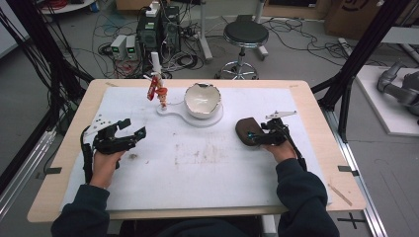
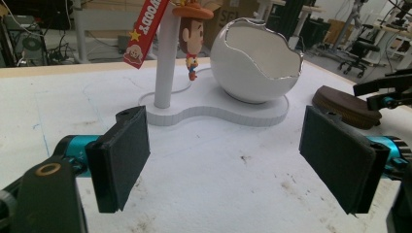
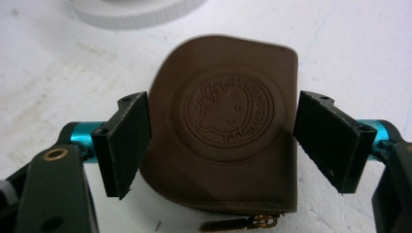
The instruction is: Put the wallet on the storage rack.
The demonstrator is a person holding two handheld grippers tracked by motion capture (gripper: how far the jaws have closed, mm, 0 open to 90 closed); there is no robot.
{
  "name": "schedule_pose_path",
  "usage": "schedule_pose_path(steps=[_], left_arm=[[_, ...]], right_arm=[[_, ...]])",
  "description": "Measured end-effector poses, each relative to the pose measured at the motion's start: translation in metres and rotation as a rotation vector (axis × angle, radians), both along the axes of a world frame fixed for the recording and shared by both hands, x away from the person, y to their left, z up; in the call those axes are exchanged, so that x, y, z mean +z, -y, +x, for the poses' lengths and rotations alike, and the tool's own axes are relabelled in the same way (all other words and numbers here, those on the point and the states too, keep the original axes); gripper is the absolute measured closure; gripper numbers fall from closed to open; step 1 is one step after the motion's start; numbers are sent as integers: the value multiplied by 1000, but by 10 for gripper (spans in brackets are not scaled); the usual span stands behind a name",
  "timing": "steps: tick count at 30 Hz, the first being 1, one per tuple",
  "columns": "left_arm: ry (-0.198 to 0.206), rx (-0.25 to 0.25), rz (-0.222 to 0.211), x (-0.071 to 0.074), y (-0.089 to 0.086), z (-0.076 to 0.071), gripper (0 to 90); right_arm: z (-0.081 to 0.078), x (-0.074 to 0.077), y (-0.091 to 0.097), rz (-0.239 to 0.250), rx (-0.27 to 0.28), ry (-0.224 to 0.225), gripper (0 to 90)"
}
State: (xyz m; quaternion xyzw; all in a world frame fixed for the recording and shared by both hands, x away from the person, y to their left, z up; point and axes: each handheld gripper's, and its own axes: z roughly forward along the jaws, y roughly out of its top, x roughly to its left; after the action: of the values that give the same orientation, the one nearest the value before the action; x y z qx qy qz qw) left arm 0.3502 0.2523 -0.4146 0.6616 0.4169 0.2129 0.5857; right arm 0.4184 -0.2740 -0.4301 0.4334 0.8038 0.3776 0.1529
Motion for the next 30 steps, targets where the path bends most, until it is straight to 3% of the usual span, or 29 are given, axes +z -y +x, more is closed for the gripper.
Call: schedule_pose_path(steps=[5,9,15,17,20,23,24,27,30], left_arm=[[-5,2,3,0,0,0,186],[-13,-1,2,-1,0,0,186],[-23,-9,4,-2,2,1,187],[-24,-12,6,-2,3,2,187],[-31,-11,4,-3,3,2,189],[-38,-19,4,-3,4,2,190],[-41,-24,5,-3,4,2,192],[-49,-40,6,-4,6,3,195],[-58,-59,-1,-5,9,4,200]], right_arm=[[6,-5,2,25,-12,-32,195],[9,-7,3,20,13,-37,188],[19,-19,14,160,21,-140,182],[20,-20,15,169,29,-141,183],[18,-18,14,153,53,-127,212],[15,-16,5,123,150,-103,226],[12,-15,0,97,199,-80,229],[5,-9,-12,24,280,-14,237],[0,-5,-18,-34,314,41,241]])
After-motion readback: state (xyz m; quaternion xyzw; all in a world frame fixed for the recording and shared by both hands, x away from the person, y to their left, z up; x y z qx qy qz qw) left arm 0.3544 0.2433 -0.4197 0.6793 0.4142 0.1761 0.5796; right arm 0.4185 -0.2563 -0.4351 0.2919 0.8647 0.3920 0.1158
